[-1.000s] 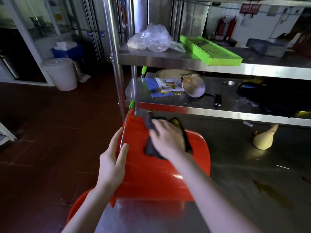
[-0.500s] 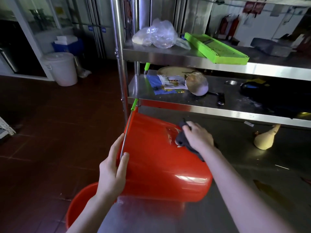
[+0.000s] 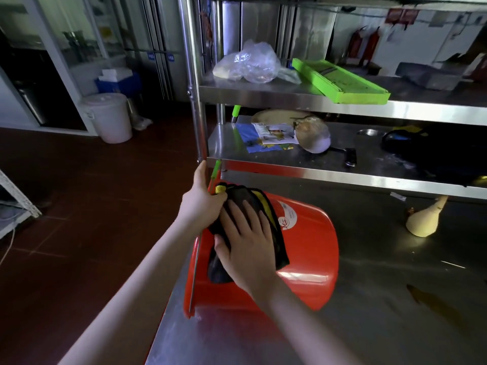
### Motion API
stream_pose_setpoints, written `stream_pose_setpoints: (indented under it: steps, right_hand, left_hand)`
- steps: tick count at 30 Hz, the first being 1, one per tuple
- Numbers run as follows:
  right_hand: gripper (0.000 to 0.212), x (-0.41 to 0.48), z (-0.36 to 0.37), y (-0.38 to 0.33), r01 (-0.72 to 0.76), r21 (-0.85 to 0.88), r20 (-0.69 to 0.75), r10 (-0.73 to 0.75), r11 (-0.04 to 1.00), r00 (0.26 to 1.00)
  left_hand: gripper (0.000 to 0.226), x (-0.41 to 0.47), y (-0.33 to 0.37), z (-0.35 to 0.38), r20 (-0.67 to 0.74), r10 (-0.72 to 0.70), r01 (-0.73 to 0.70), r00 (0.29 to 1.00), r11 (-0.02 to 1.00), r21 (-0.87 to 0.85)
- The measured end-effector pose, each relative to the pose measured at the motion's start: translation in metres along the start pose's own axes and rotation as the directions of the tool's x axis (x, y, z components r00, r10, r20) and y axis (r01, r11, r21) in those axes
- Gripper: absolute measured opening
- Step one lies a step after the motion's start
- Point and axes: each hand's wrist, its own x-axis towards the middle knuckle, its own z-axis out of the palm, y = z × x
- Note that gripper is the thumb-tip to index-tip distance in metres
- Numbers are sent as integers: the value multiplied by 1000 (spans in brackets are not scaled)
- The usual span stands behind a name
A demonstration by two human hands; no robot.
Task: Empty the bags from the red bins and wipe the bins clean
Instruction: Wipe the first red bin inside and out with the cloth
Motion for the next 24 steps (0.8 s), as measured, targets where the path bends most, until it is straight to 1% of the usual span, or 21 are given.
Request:
stream_pose_setpoints:
  steps: [3,5,6,7,9,10,11,12,13,14,15,16,17,19,21,22,23,24]
  right_hand:
    - [51,3,-11,33,-44,52,-27,45,998,999]
    - [50,7,-22,67,-148,4,-51,148,989,988]
    - [51,10,-28,87,-242,-21,-29,241,970,970]
    - [51,13,-35,107,-351,-48,41,353,935,935]
    - [48,20,-48,138,-559,-95,225,564,824,794]
    - [46,27,-51,143,-610,-103,292,610,786,737]
    - [44,33,-50,138,-604,-104,319,602,790,732]
    - [43,41,-46,123,-539,-83,311,536,838,785]
    - [41,47,-39,100,-429,-35,271,422,903,865]
    - [40,51,-32,72,-301,15,222,291,953,931]
    - [43,53,-24,43,-183,46,195,171,982,966]
    - [47,51,-19,19,-101,63,176,88,993,980]
    - [52,48,-16,4,-60,74,162,47,995,986]
    - [53,43,-15,5,-31,90,138,19,995,990]
    - [50,38,-18,34,-48,100,91,38,994,995]
    - [48,35,-20,55,-100,84,85,93,991,992]
    - [46,34,-23,77,-185,53,102,179,981,979]
    - [45,33,-28,102,-293,20,148,287,956,946]
  left_hand:
    - [73,-11,10,1,18,57,-57,998,998,-28]
    - [76,-28,3,-4,35,93,-91,995,995,-50]
    - [80,-38,-1,-7,37,108,-105,994,992,-72]
    - [82,-47,-6,-8,30,134,-131,991,987,-90]
    - [83,-66,-15,-6,-2,200,-200,980,974,-104]
    - [82,-74,-18,-4,-18,226,-227,974,968,-108]
    - [80,-79,-21,-1,-34,247,-250,968,962,-109]
    - [78,-80,-24,1,-51,258,-262,965,959,-106]
    - [76,-78,-26,3,-71,260,-266,963,959,-100]
    - [75,-76,-27,4,-97,263,-271,960,959,-84]
    - [75,-74,-27,5,-124,272,-281,954,957,-65]
    - [75,-75,-27,4,-147,275,-286,950,956,-62]
    - [74,-76,-28,3,-160,270,-284,950,956,-76]
    - [72,-82,-30,3,-173,262,-282,950,954,-106]
    - [69,-85,-33,4,-199,231,-255,952,961,-106]
    - [67,-87,-36,6,-210,207,-233,956,966,-111]
    - [65,-90,-38,7,-211,195,-223,958,968,-118]
    - [64,-94,-41,8,-208,199,-228,958,966,-126]
